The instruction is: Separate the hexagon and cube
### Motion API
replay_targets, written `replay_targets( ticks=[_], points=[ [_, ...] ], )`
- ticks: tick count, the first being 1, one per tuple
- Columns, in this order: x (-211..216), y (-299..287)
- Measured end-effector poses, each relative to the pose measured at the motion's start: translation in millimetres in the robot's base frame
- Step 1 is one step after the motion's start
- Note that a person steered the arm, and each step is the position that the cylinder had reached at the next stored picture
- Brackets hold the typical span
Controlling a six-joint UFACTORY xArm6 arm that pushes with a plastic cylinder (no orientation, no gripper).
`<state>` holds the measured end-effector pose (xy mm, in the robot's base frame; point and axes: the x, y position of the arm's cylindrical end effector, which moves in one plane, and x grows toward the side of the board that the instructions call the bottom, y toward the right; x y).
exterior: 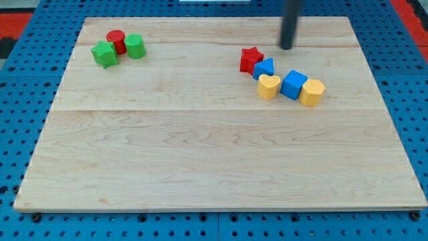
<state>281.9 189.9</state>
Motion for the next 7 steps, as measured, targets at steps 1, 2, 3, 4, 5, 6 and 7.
replay_targets(
  ticks=[1, 2, 3, 4, 5, 6, 7],
  points=[
    [60, 42],
    [104, -24],
    [141, -35],
    [165, -52],
    [169, 4],
    [169, 3],
    [169, -10]
  ],
)
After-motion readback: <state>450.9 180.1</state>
